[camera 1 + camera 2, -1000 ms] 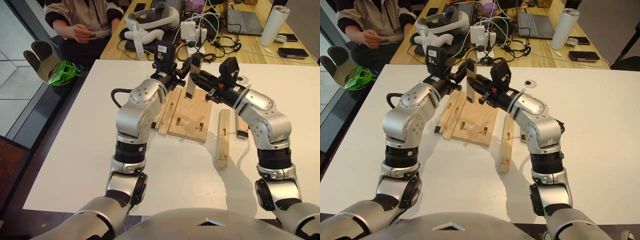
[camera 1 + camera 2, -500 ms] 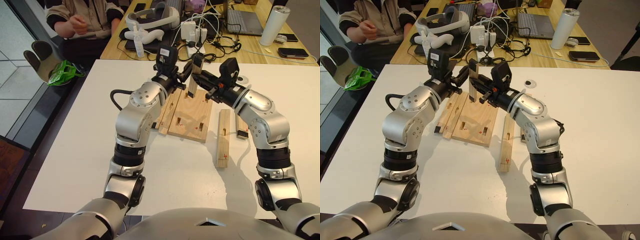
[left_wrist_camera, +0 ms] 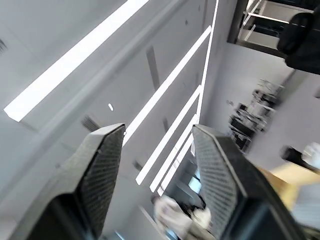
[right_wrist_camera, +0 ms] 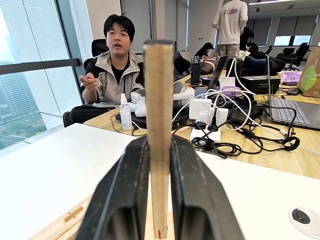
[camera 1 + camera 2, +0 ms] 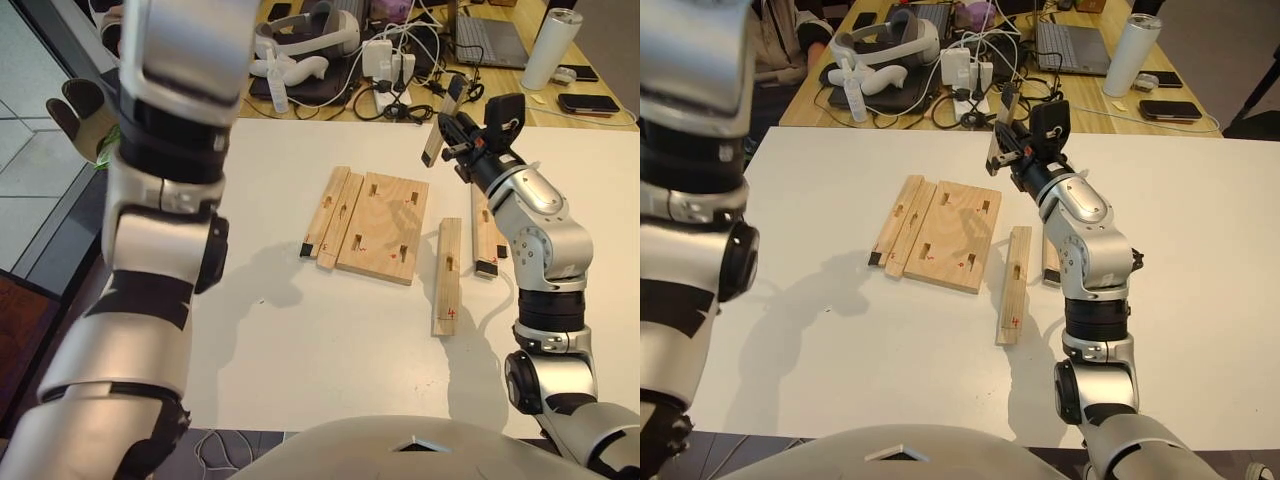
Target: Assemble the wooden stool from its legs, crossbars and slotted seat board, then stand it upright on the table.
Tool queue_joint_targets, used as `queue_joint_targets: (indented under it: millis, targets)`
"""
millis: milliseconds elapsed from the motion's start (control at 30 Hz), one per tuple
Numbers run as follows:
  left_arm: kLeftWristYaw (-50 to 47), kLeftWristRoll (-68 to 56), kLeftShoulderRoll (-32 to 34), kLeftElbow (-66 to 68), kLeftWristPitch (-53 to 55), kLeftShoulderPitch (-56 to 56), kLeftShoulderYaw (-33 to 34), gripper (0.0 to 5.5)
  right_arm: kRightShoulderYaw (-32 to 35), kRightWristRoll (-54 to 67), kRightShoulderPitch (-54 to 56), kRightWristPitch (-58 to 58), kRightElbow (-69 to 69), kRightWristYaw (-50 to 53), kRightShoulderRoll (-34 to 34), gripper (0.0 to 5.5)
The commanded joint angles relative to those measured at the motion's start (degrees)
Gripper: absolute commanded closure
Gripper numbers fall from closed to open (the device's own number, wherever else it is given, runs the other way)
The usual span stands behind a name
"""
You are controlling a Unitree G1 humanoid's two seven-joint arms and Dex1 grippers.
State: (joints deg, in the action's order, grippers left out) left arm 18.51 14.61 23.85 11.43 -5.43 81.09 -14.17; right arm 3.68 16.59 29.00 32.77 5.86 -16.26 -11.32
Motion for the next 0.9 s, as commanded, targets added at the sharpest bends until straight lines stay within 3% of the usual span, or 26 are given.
queue_joint_targets:
  millis: [33, 400, 567, 767, 900]
  targets:
    - [-0.64, 1.09, -2.12, 3.79, -3.39, 2.71, 0.39, 3.03, 0.74, 0.17, 0.23, 1.38, 0.96, 0.88, -0.50, 5.10]
    - [0.06, 1.69, -4.80, 0.93, -0.39, 0.70, 1.64, 3.03, 0.87, 0.34, -0.29, 2.45, 2.08, 1.34, -0.88, 5.10]
    - [-0.54, 2.93, -5.90, -3.25, 2.11, -1.29, 1.65, 3.03, 2.60, 3.57, -5.56, 8.00, 10.47, -0.08, -3.13, 5.10]
    - [1.67, -5.43, -11.67, -22.92, 25.99, -24.62, 5.01, 3.03, 9.55, 18.71, -11.30, 24.99, 20.59, -12.30, -16.57, 5.10]
    - [-2.09, -16.08, -18.89, -29.64, 46.78, -39.39, 15.60, 3.03, 16.13, 29.88, -14.45, 44.33, 27.11, -9.90, -17.21, 5.10]
